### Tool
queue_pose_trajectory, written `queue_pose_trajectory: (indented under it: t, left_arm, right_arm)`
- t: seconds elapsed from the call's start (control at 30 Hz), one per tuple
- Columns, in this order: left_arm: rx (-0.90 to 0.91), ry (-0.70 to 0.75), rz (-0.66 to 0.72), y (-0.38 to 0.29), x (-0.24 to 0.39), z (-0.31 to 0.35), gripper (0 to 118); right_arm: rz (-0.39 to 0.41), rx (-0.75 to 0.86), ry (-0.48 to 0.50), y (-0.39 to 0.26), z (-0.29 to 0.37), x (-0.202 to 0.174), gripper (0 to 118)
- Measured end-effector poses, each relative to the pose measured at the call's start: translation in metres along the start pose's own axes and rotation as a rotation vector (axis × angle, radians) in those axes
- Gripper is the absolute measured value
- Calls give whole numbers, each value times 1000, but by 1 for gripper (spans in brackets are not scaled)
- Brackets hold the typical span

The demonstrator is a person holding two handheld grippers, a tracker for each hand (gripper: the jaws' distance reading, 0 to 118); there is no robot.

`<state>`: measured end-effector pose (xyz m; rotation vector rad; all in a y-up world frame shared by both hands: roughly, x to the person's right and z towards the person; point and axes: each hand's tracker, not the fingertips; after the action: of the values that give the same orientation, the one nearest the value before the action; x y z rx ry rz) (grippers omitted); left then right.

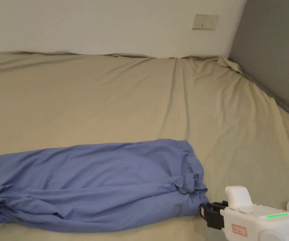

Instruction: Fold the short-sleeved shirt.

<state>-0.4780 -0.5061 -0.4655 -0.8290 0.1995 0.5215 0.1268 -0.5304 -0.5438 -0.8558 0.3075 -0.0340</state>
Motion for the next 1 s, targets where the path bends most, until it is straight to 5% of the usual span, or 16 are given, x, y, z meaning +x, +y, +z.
queue_pose_trajectory:
  t: [0.03, 0.07, 0.13, 0.2, 0.27, 0.3, 0.4, 0.77, 0.93, 1.0]
  left_arm:
    - [3, -4, -3, 3, -3, 3, 8]
    - [3, -7, -6, 6, -5, 6, 8]
    - [-9, -21, -2, 0, -5, 7, 8]
    - [-19, -18, -2, 3, -8, 5, 8]
    - [-37, -13, -2, 1, -12, 3, 8]
    - [-50, -20, 14, 2, -15, 2, 8]
    - [-71, -39, 36, 5, -26, 6, 8]
    - [-236, -86, -51, -41, -34, 76, 8]
    - [-369, -14, -146, -80, -47, 88, 8]
    - [-404, 8, -175, -87, -53, 76, 8]
  right_arm:
    - [-25, -30, 16, 5, -11, 2, 105]
    - [-29, -61, 19, 9, -21, 3, 118]
    - [-19, -28, 34, 20, -27, 2, 117]
    - [-17, -39, 38, 27, -34, -5, 104]
    - [-13, -43, 41, 27, -47, -3, 15]
    - [-29, -76, 76, 27, -48, -5, 10]
    - [62, -86, 72, 28, -33, -9, 9]
    - [135, -210, 120, -5, 91, -3, 9]
    - [130, -365, 76, -48, 87, -6, 9]
    - [64, -400, 81, -58, 73, -4, 9]
